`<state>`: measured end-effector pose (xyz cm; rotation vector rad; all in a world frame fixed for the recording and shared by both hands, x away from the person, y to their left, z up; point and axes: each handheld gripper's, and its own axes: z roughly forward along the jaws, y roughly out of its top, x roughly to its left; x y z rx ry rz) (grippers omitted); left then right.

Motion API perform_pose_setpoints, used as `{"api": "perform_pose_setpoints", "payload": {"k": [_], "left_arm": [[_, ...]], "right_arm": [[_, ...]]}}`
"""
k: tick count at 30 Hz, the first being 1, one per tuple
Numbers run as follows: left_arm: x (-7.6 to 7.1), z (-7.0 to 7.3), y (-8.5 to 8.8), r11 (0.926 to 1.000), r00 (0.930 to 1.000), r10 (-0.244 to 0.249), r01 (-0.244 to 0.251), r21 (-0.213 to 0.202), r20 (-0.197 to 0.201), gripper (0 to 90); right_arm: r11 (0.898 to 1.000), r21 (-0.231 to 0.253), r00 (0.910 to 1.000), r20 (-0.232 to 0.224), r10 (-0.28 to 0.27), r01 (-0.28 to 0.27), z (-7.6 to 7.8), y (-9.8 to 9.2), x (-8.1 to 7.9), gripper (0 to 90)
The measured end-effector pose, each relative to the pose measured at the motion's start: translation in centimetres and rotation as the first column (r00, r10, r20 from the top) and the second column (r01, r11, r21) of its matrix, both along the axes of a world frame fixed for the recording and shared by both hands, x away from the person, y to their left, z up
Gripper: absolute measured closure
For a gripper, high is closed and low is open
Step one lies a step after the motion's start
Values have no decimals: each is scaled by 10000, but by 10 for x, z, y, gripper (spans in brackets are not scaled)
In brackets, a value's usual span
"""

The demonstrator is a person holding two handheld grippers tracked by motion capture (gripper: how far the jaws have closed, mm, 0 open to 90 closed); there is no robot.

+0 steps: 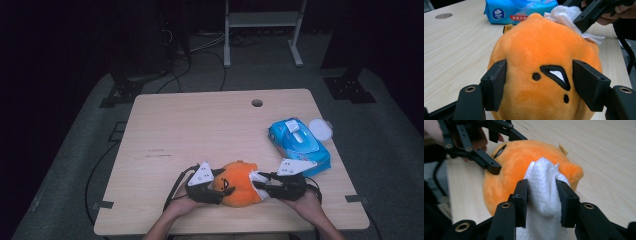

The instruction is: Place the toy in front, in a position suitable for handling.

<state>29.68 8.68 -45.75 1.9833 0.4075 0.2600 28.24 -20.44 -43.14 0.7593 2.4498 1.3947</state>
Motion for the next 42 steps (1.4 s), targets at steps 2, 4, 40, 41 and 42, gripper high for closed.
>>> {"api": "perform_pose_setpoints", "payload": {"k": [2,4,40,41,42], "left_arm": [[0,0,-1,10000,10000,-65,65,28,-24,309],[0,0,-1,9999,9999,-126,126,31,-15,309],[8,10,-6,9976,9961,-351,301,-618,-810,148],[8,7,-6,9965,9956,-277,205,-810,-891,183],[6,6,-7,9970,9974,-175,122,-758,-693,224]], "right_arm": [[9997,-207,9999,111,-132,135,0,2,2,622],[9998,-41,9997,-131,-184,184,-1,0,6,624],[9997,-56,9991,-357,217,-219,5,0,7,818],[9997,-133,9993,-321,203,-208,6,1,8,818],[9997,-228,9995,-279,128,-134,6,0,9,818]]}}
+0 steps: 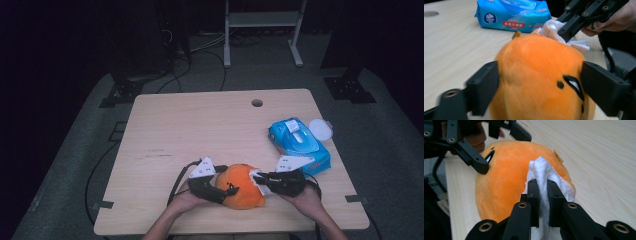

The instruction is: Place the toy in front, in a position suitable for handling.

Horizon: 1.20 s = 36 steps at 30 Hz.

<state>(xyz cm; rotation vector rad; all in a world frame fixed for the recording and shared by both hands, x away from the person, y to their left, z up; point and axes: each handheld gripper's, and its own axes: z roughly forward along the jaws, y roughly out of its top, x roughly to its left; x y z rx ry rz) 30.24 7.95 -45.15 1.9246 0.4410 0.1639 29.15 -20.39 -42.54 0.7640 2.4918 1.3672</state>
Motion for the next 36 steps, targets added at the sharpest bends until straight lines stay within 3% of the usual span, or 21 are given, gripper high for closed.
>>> {"api": "perform_pose_setpoints", "payload": {"k": [2,4,7,10,15,18,21,24,26,29,33,36], "left_arm": [[-7,4,-4,9991,9981,-49,23,420,615,274],[-16,6,-8,9968,9895,-356,250,760,1404,296],[-29,6,-14,9909,9608,-995,719,1139,2588,313],[-35,6,-17,9837,9399,-1415,984,1505,3109,317],[-35,5,-17,9856,9447,-1342,957,1396,2992,319],[-37,5,-19,9840,9415,-1405,986,1483,3064,318],[-38,5,-21,9810,9357,-1621,1185,1534,3134,316],[-41,4,-20,9778,9310,-1774,1302,1639,3191,307],[-39,3,-19,9801,9352,-1724,1315,1485,3092,308],[-37,3,-19,9808,9383,-1678,1280,1469,3025,311],[-34,1,-15,9868,9537,-1411,1141,1146,2658,310],[-30,-1,-11,9897,9609,-1276,1071,949,2459,309]], "right_arm": [[9998,115,9998,49,-180,179,4,-2,1,819],[9989,421,9997,117,-224,219,8,-3,0,820],[9970,759,9996,238,-136,118,16,4,-5,819],[9953,964,9994,349,-17,-17,21,11,-8,817],[9977,622,9992,277,-288,270,17,3,-3,818],[9952,762,9981,-99,-615,620,15,-6,2,820],[9941,945,9985,81,-541,531,17,5,-3,820],[9930,1178,9997,235,-91,63,20,22,-7,819],[9962,872,9989,447,-119,80,19,25,-8,820],[9967,747,9989,322,-353,328,17,15,-4,821],[9955,517,9968,104,-796,790,11,-5,0,821],[9944,412,9952,-4,-975,974,7,-17,-2,821]]}}
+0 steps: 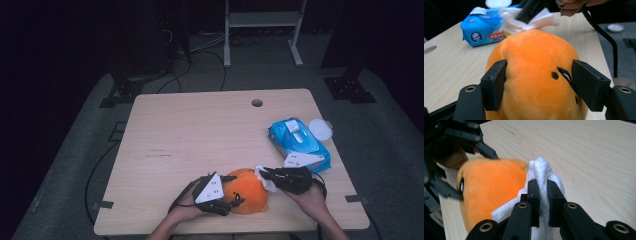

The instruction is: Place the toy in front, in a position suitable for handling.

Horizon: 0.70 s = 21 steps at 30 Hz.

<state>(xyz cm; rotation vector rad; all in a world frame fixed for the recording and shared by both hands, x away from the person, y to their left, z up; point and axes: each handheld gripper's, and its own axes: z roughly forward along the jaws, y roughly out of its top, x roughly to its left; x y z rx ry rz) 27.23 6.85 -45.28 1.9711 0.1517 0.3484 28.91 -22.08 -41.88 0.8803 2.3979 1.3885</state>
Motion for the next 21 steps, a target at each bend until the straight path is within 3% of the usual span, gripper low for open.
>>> {"api": "perform_pose_setpoints", "payload": {"k": [5,8,10,14,18,21], "left_arm": [[8,-1,5,9986,9976,518,-522,-90,-463,309],[17,-4,10,9920,9855,1141,-1200,-401,-1253,309],[21,-6,13,9896,9801,1261,-1351,-493,-1534,309],[21,-5,12,9868,9772,1417,-1520,-553,-1580,298],[18,3,9,9922,9847,977,-1077,-631,-1442,178],[15,1,9,9954,9894,776,-839,-472,-1228,184]], "right_arm": [[10000,1,10000,44,43,-43,2,-2,-8,820],[9972,176,9973,10,728,-728,4,9,-14,820],[9951,-131,9950,198,979,-976,4,20,-19,819],[9970,-265,9969,289,736,-728,1,19,-15,819],[9992,-158,9994,48,357,-356,-8,10,-4,820],[9997,-177,9998,-24,187,-188,-8,5,0,820]]}}
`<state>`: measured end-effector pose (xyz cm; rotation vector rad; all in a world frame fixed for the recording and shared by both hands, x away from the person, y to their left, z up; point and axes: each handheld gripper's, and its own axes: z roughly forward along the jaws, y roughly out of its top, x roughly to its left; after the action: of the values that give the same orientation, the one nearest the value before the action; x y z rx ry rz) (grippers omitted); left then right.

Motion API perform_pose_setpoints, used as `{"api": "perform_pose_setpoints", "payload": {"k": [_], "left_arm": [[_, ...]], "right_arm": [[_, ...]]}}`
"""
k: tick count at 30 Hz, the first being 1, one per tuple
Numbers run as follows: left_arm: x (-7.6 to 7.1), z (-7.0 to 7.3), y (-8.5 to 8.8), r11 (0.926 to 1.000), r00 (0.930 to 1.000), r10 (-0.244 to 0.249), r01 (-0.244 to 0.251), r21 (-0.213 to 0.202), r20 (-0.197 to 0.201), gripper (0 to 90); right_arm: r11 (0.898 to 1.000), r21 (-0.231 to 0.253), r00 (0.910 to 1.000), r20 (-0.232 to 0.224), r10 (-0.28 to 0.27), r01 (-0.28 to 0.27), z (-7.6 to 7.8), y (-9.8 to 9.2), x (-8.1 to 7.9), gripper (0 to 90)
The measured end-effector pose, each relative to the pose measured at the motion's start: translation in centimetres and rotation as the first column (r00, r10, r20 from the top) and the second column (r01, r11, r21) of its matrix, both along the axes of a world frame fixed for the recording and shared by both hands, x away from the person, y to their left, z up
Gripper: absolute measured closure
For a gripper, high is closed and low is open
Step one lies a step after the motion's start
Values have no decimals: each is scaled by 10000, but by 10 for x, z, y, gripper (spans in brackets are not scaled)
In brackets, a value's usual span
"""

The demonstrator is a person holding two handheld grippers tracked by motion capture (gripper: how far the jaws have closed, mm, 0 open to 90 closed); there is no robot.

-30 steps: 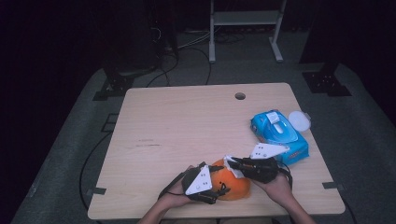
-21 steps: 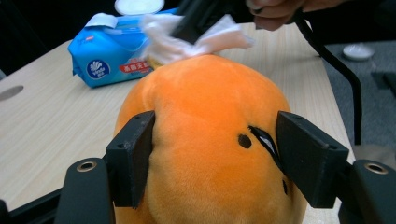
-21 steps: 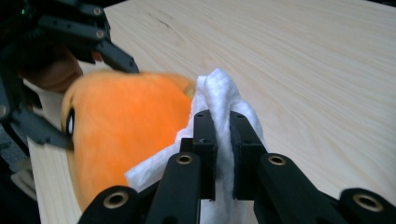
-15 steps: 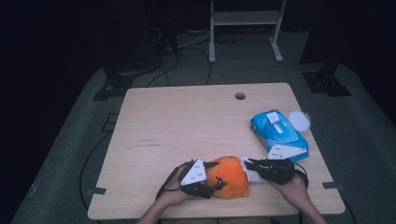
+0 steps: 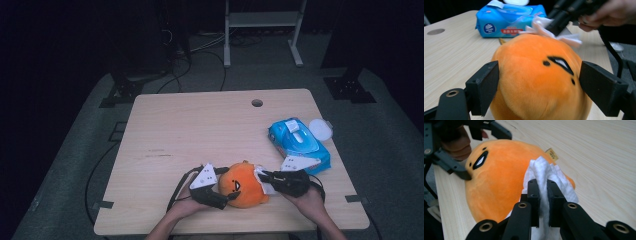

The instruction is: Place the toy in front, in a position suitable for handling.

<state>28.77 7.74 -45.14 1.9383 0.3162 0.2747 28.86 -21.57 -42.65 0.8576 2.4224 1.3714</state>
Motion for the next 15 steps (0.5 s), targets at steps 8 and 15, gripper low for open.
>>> {"api": "perform_pose_setpoints", "payload": {"k": [8,15], "left_arm": [[7,-3,-2,9950,9940,998,-1000,-20,-453,299],[6,1,4,9988,9973,482,-481,21,-549,126]], "right_arm": [[9932,324,9932,376,1105,-1118,12,21,-21,819],[9977,-90,9950,730,677,-673,10,23,-16,818]]}}
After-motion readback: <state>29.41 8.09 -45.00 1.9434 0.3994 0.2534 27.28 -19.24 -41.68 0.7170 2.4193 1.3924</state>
